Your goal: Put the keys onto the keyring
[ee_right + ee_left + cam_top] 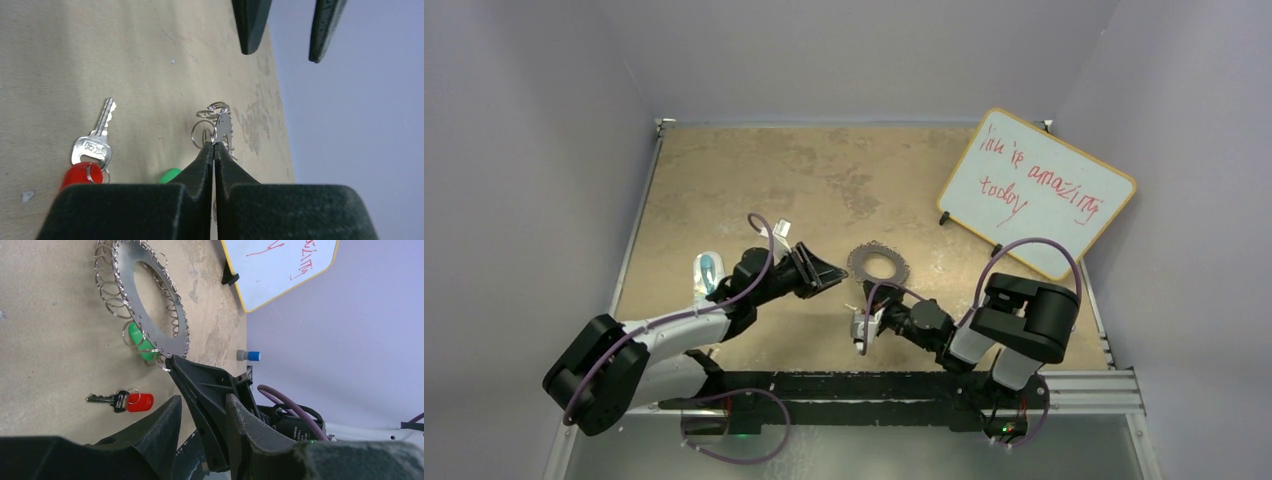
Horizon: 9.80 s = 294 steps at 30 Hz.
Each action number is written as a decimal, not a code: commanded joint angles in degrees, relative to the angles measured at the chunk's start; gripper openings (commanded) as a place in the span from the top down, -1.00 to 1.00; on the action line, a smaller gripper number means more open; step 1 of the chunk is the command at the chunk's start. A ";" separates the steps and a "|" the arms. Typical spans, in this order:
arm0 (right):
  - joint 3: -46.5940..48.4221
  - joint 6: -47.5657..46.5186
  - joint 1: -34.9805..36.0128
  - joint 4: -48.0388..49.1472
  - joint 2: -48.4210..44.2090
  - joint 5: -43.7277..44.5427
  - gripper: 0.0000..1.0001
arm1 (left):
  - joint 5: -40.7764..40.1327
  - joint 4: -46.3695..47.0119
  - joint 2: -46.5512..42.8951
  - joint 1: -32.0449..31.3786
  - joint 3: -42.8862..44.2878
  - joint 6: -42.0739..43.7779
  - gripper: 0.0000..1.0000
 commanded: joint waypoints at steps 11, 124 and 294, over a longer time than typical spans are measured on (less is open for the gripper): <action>14.22 -14.15 5.37 31.29 11.98 29.14 1.00 | -2.50 -4.25 -2.87 2.42 1.90 1.36 0.29; 0.81 18.47 1.39 14.76 -18.59 0.35 -0.38 | 5.62 -1.60 8.74 4.50 11.10 -3.42 1.00; 59.31 83.80 -27.00 -77.08 5.68 -51.41 1.00 | -2.53 4.67 -11.61 -4.18 2.30 95.47 0.44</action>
